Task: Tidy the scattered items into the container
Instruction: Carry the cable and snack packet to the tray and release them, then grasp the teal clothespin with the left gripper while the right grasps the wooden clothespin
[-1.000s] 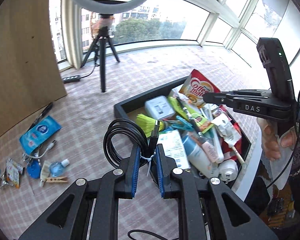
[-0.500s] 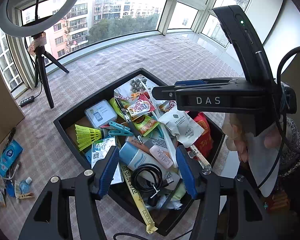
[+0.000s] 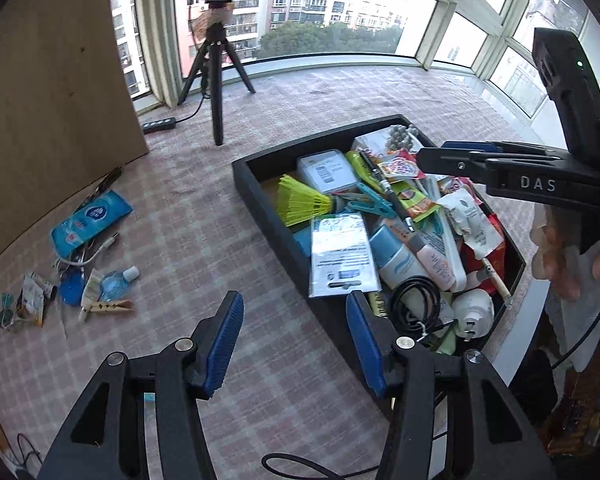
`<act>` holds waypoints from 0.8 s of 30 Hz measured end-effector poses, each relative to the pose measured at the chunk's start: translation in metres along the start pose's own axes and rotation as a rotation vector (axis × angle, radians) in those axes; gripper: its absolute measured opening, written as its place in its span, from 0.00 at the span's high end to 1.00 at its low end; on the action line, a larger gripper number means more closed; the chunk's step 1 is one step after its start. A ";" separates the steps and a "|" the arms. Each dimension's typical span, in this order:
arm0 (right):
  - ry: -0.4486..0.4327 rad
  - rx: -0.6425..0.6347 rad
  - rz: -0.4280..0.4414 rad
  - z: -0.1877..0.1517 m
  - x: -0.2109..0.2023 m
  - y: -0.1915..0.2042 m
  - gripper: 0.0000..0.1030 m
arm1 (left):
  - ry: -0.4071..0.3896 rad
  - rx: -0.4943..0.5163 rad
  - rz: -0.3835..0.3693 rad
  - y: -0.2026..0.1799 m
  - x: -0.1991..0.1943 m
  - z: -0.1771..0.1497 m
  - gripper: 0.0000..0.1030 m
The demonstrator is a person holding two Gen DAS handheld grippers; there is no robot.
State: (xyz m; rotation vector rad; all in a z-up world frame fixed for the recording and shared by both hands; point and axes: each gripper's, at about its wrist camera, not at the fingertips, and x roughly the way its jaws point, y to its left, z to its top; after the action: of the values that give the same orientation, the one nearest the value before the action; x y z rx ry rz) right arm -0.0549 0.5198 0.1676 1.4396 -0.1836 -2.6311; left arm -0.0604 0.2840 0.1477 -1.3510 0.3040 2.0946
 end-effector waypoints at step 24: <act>0.165 -0.331 0.156 -0.010 0.078 0.194 0.47 | 0.118 -0.424 0.186 0.144 0.025 -0.090 0.55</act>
State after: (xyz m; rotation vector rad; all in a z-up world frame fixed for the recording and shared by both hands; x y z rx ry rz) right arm -0.0758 0.3144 0.1310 1.4512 0.1449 -2.2746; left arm -0.0882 0.1356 0.0659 -1.7533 0.0308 2.3256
